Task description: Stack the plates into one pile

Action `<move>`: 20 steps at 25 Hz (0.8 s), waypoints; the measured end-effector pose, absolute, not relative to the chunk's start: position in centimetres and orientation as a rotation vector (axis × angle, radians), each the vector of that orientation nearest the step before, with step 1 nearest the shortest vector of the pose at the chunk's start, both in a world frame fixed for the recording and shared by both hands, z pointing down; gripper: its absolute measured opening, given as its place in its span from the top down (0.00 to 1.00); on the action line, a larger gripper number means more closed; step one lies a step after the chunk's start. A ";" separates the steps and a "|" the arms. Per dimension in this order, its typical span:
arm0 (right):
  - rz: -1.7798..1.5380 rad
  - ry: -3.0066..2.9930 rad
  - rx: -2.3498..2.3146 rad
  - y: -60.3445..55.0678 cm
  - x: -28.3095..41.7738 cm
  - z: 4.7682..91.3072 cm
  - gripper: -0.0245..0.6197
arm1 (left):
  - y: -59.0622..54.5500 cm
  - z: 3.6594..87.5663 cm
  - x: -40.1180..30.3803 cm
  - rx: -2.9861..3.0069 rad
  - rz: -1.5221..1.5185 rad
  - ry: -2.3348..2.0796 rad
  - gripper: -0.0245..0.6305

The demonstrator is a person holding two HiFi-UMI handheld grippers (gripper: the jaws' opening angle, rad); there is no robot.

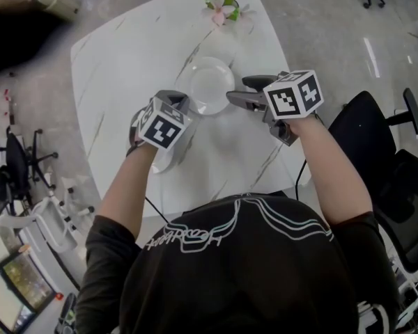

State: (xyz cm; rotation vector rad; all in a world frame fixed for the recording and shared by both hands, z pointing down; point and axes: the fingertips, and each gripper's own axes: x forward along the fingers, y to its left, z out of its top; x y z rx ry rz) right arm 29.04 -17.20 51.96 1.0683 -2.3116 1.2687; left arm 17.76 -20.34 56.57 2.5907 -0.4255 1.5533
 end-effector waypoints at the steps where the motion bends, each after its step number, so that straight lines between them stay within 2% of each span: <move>1: 1.289 -2.311 1.074 -17.4 29.0 51.9 0.49 | -20.4 56.6 17.8 2.591 1.548 -0.427 0.93; 8: 1.514 -2.262 1.077 -19.0 28.0 53.0 0.55 | -20.6 56.6 17.8 2.595 1.532 -0.435 0.93; 10: 1.585 -2.232 1.069 -19.1 27.7 53.3 0.61 | -20.5 56.4 17.7 2.597 1.533 -0.436 0.93; 15: 1.664 -2.160 1.118 -19.4 27.8 54.1 0.83 | -20.5 56.3 17.7 2.603 1.525 -0.436 0.93; 20: 1.774 -2.150 1.157 -19.6 27.9 53.9 0.89 | -20.4 56.3 17.8 2.621 1.529 -0.444 0.93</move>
